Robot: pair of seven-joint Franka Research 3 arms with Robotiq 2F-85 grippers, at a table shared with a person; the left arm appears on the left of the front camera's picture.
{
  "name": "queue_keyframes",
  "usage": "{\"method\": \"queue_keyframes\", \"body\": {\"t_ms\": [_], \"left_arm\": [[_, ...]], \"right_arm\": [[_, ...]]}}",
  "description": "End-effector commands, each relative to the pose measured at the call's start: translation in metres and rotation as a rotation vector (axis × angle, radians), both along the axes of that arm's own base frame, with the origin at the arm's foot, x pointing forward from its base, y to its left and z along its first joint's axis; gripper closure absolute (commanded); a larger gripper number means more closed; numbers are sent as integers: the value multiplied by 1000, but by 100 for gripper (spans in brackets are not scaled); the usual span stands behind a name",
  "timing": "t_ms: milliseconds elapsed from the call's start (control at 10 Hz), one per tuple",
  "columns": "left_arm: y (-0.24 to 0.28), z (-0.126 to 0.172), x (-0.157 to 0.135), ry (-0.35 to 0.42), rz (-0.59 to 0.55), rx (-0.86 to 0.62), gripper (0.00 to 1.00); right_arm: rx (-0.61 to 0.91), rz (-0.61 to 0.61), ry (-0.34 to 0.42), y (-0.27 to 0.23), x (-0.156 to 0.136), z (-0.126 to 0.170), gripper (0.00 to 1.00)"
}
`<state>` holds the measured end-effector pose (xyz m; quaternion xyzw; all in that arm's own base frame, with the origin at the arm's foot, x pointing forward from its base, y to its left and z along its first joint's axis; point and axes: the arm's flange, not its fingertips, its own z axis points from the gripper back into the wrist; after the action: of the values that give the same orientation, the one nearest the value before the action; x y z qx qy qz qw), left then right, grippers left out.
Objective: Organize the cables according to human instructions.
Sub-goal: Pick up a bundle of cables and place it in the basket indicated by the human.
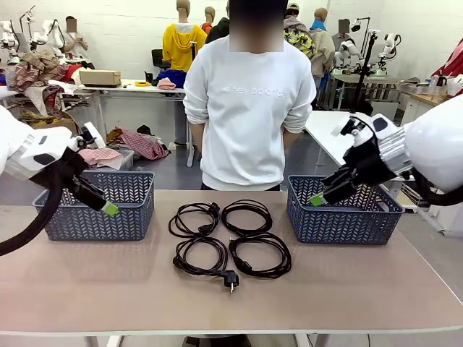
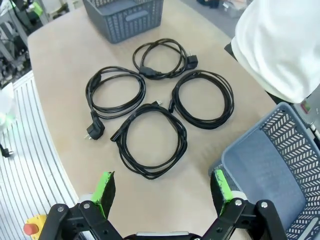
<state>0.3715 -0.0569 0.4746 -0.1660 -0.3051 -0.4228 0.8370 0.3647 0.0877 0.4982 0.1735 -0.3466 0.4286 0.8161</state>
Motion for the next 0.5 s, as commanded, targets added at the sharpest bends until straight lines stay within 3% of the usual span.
{"method": "queue_keyframes", "body": {"t_ms": [0, 400], "left_arm": [[8, 10, -1, -12, -26, -40, 0], [11, 12, -1, -12, 11, -24, 0]], "right_arm": [[50, 35, -13, -16, -24, -22, 0], [58, 10, -22, -23, -33, -17, 0]]}}
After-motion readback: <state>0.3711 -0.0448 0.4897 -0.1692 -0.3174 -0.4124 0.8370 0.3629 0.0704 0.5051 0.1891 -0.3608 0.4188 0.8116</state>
